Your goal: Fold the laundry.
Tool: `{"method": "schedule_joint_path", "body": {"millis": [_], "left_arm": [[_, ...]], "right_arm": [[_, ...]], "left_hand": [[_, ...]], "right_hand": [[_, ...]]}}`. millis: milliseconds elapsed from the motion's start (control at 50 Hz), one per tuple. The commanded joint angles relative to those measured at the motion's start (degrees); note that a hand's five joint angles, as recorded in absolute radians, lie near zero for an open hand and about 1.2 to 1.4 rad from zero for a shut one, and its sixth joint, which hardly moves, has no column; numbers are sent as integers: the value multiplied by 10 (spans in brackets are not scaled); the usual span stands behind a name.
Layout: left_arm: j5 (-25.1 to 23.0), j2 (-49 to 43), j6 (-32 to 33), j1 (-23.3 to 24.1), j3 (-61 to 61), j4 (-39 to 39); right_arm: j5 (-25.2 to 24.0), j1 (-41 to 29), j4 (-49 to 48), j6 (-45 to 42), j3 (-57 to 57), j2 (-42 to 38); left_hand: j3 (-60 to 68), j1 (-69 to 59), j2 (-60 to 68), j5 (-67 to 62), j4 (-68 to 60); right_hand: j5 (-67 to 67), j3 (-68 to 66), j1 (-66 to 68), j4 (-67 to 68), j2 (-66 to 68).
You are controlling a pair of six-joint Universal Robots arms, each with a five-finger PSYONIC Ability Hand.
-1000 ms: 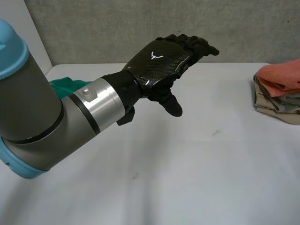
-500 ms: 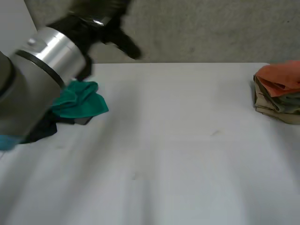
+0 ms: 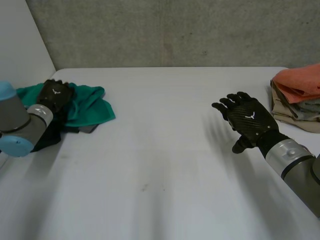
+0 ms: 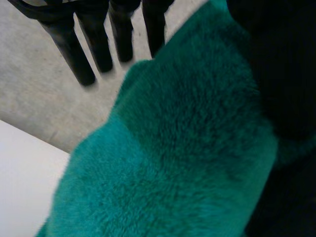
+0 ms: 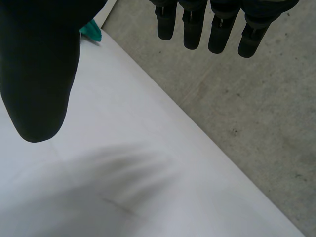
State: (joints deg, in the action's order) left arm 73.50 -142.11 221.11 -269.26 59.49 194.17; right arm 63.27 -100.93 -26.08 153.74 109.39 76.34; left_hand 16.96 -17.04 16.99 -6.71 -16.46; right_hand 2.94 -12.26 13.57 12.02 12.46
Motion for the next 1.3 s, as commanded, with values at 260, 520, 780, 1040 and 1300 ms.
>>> {"method": "schedule_joint_path", "body": {"millis": [260,520,780,1040,1300], "left_arm": [[8,306,-281,152,121,46],[11,250,-378,334,118,35],[92,92,-296,409,34,-78],[157,294,-297,393,164,-80],[191,299,-301,357,325,-75]], "right_arm": [[30,9,12,3,-8,20],[71,16,62,13,-18,42],[75,20,87,13,-23,39],[98,37,298,89,-92,57],[96,-9,307,219,-44,9]], "left_hand": [[630,-630,630,-633,-635],[630,-630,630,-633,-635],[220,-219,220,-223,-225],[-47,48,-48,45,42],[-2,3,-2,-1,-3]], "right_hand": [[-29,23,-36,-20,-25],[-29,23,-36,-20,-25],[-29,23,-36,-20,-25],[-29,23,-36,-20,-25],[37,-44,31,46,42]]}}
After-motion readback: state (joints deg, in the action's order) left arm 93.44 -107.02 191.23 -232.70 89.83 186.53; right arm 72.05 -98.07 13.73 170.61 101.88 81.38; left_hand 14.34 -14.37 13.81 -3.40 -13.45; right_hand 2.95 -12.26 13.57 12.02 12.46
